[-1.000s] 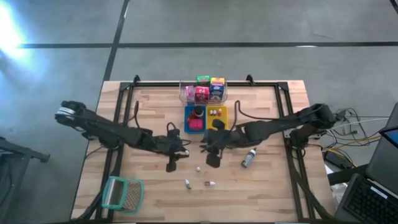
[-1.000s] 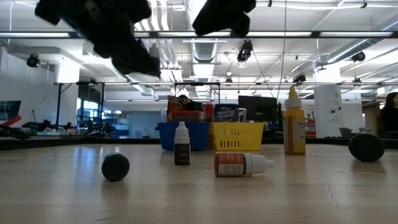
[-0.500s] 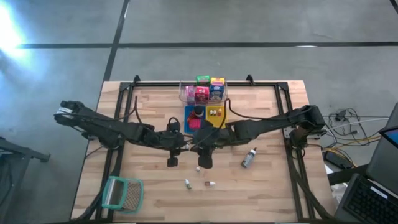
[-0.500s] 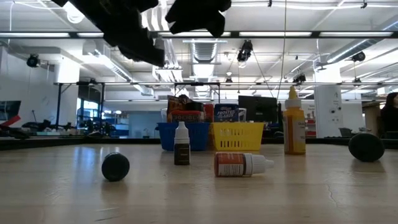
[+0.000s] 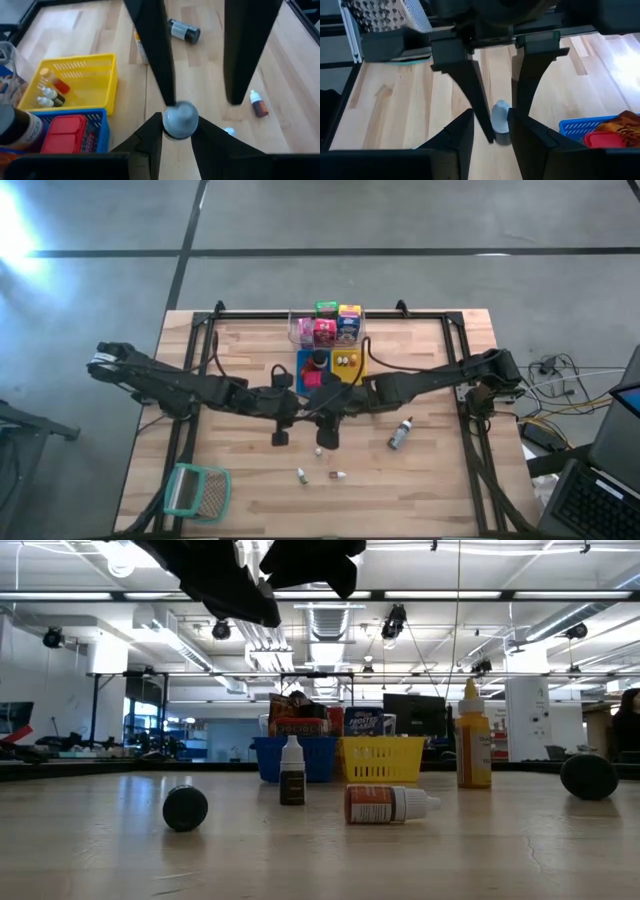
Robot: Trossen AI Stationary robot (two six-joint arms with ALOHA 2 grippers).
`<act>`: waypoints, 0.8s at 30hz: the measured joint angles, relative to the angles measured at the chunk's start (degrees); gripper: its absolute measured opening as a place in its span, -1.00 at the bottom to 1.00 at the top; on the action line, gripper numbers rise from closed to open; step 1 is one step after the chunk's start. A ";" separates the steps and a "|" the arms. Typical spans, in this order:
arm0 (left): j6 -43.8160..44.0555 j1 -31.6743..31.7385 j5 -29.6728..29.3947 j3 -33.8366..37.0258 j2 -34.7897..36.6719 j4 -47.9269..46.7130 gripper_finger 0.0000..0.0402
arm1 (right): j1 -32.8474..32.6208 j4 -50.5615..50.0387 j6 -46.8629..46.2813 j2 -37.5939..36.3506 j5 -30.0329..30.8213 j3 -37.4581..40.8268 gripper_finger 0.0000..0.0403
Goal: Pick & Place Kitchen Items
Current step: Put the small red food coloring bottle into the yellow bin
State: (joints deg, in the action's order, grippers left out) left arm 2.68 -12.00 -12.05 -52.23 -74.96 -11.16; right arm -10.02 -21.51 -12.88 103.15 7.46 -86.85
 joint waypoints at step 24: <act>-0.04 0.31 -2.25 -0.66 -0.02 2.63 -0.52 | 0.26 0.38 1.92 0.00 4.52 0.00 -0.47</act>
State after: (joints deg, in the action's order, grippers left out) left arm 2.64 -11.68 -14.30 -52.90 -74.98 -8.54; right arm -9.76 -21.12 -10.96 103.15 11.98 -86.85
